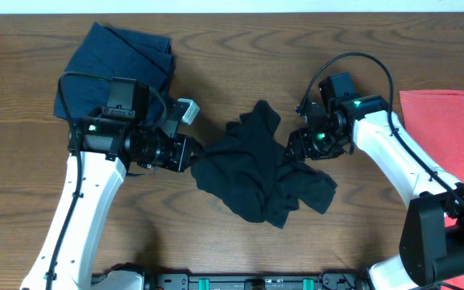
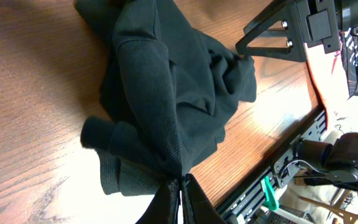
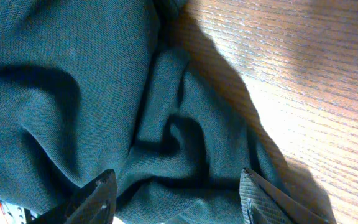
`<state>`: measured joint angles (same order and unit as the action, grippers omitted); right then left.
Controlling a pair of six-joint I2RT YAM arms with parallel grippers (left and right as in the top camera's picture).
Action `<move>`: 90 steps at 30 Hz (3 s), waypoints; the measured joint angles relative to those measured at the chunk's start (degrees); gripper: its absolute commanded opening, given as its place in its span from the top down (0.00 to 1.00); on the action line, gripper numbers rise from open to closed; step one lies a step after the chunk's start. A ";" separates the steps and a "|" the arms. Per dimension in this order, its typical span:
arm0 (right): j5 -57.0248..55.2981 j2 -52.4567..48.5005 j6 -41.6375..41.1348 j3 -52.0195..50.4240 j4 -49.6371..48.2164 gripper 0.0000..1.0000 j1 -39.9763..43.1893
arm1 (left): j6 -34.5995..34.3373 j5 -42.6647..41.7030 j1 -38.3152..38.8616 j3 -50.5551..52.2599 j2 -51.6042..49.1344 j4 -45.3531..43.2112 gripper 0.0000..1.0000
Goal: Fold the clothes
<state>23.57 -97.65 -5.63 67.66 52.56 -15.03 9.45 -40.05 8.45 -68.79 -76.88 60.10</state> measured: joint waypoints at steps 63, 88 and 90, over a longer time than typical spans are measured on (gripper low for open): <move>-2.56 0.00 -1.84 -4.04 -2.80 0.34 -3.30 | 13.75 -11.04 -0.48 -2.62 -38.86 -10.56 0.94; -2.97 0.00 -1.07 -8.20 -0.35 0.45 -4.13 | -0.48 4.76 -5.25 -9.03 9.68 1.55 0.94; -2.84 0.00 -0.92 -10.34 -2.80 0.69 -5.03 | -1.40 6.19 -5.25 -9.03 10.88 1.62 0.94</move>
<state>20.73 -97.65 -6.55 57.32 49.76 -20.05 8.05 -33.87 3.20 -77.82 -66.00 61.71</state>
